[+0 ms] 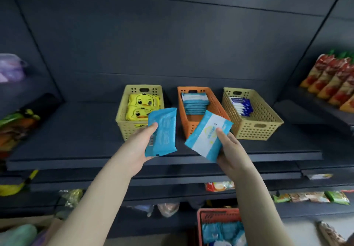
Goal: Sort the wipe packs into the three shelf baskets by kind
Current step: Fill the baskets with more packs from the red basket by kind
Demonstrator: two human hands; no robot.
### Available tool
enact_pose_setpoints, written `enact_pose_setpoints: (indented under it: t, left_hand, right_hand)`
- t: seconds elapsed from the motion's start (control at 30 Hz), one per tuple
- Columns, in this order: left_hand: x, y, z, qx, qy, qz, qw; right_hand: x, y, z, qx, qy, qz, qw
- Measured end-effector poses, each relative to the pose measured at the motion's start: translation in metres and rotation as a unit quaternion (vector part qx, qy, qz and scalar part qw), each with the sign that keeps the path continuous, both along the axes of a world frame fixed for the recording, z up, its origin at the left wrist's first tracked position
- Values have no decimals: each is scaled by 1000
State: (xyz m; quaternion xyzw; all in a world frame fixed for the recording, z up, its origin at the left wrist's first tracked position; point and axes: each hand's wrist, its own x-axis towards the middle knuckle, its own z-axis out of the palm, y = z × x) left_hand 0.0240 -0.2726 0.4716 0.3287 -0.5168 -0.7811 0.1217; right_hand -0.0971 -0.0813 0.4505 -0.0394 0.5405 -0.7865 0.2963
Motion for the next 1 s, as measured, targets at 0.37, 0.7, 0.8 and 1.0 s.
enact_pose_setpoints:
  t: [0.37, 0.7, 0.8, 1.0]
  left_hand:
    - [-31, -69, 16, -21, 6, -25, 999]
    - [-140, -104, 16, 143, 48, -33, 988]
    - [-171, -114, 13, 194, 71, -48, 977]
    - [-218, -127, 1, 231, 86, -47, 968]
  right_hand:
    - [-16, -81, 19, -53, 29, -47, 997]
    - [-120, -109, 15, -80, -3, -128, 989]
    - [-165, -112, 14, -17, 9, -107, 994]
    - [-250, -121, 3, 245, 231, -48, 940]
